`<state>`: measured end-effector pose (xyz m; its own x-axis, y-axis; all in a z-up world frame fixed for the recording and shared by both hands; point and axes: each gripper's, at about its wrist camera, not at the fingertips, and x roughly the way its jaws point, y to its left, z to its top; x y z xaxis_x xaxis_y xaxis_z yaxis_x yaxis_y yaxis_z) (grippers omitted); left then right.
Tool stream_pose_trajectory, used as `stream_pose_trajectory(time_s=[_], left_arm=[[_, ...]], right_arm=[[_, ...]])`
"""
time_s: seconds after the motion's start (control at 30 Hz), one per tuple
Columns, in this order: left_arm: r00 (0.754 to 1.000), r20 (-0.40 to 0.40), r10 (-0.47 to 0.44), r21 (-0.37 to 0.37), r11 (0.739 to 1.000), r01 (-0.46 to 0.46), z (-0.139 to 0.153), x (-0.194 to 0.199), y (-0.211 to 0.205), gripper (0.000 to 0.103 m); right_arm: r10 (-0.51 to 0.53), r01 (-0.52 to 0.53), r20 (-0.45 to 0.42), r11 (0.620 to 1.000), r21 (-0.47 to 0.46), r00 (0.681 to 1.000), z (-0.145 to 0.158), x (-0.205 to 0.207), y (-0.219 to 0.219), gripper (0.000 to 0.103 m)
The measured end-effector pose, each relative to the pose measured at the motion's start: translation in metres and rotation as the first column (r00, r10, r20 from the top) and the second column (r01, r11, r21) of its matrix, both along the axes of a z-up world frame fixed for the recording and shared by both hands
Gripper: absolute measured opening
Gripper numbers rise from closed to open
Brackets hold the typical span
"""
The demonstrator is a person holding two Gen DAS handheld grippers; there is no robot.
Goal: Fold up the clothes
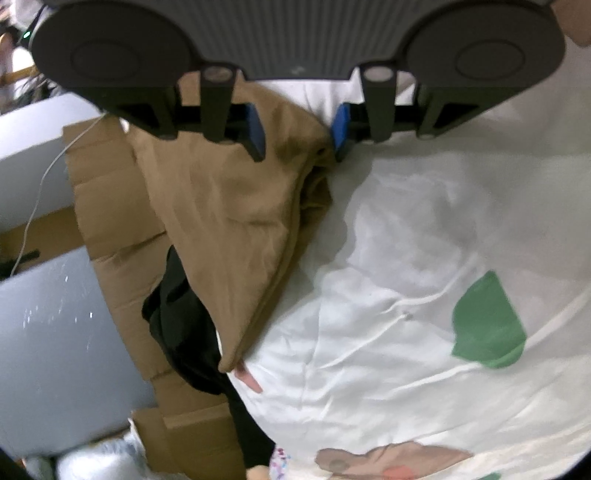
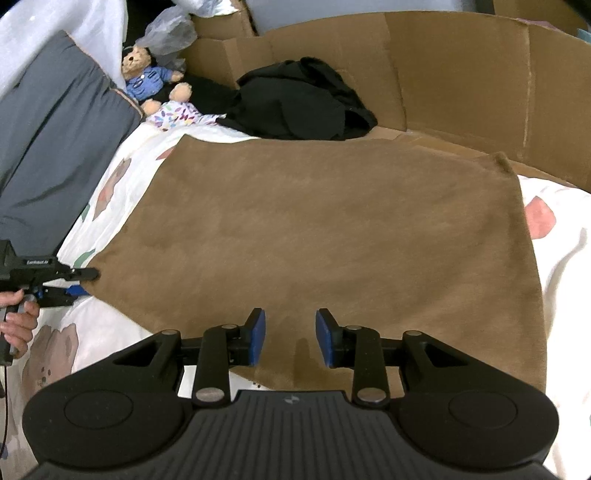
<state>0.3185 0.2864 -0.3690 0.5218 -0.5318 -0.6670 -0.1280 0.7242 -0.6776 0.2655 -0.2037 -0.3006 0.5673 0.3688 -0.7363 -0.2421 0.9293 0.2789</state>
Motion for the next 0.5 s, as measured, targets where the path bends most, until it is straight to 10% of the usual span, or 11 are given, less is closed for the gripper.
stream_pose_trajectory(time_s=[0.07, 0.5], left_arm=[[1.000, 0.003, -0.019, 0.019, 1.000, 0.019, 0.003, 0.001, -0.001, 0.012], [0.997, 0.063, -0.055, -0.010, 0.998, 0.056, 0.051, 0.008, -0.011, 0.007]], right_arm=[[-0.003, 0.003, 0.004, 1.000, 0.011, 1.000, -0.001, -0.001, 0.002, 0.034], [0.051, -0.052, 0.036, 0.999, 0.015, 0.998, 0.003, 0.006, 0.044, 0.044]])
